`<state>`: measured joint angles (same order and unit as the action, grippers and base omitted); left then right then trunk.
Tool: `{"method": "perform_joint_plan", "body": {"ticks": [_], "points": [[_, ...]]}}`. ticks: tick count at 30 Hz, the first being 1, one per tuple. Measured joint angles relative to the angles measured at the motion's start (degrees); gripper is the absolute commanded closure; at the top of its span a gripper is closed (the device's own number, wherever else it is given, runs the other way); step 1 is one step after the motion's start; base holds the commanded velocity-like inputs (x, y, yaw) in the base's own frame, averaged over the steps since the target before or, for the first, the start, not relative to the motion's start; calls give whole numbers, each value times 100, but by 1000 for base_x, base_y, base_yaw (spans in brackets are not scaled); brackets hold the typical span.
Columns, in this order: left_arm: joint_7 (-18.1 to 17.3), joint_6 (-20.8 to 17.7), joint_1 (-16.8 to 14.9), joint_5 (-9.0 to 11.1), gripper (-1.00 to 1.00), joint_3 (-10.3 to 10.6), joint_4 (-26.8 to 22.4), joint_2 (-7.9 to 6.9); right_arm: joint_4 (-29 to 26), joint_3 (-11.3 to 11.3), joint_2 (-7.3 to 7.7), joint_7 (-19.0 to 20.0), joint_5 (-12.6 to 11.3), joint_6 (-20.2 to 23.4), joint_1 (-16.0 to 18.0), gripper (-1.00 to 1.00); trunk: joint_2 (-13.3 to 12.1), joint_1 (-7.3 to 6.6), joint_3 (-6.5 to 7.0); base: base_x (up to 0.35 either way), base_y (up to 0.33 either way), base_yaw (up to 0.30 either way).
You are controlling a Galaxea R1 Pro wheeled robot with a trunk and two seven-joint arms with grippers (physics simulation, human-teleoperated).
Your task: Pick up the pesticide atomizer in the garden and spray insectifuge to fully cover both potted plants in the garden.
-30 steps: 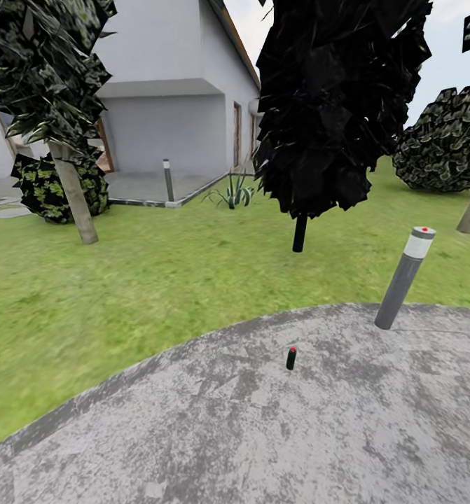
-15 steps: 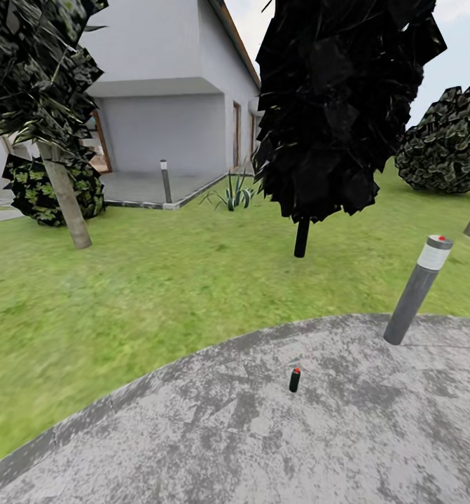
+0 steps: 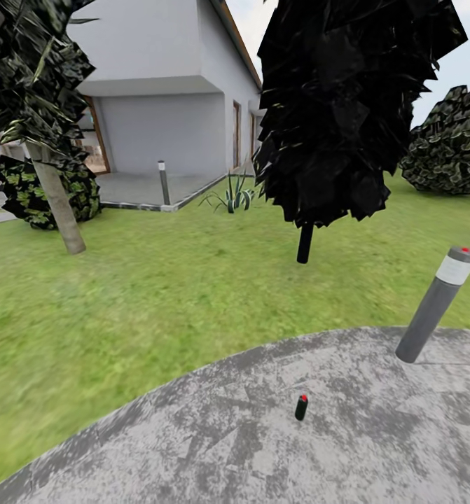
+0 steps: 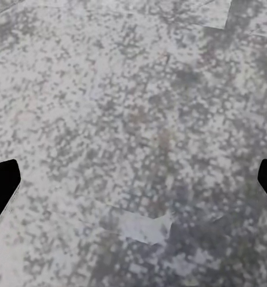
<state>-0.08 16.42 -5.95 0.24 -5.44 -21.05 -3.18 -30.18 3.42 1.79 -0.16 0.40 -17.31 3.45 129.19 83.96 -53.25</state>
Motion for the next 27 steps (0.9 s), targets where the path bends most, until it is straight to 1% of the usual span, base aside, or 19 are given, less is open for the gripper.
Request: {"method": "perform_joint_plan", "body": {"ticks": [18,22,27], "points": [[0,0,0,9,-100,0,-2,0,0,4,4,-8,-8,0,-2,-100,0,0,0,339,1,0],[0,0,0,16,-100,-2,-1,-5,1,3,5,-8,-5,0,-1,-100,0,0,0,329,105,0],[0,0,1,23,-100,-3,-3,-5,2,2,3,-8,-2,-1,0,-100,0,1,0,296,202,0]]}}
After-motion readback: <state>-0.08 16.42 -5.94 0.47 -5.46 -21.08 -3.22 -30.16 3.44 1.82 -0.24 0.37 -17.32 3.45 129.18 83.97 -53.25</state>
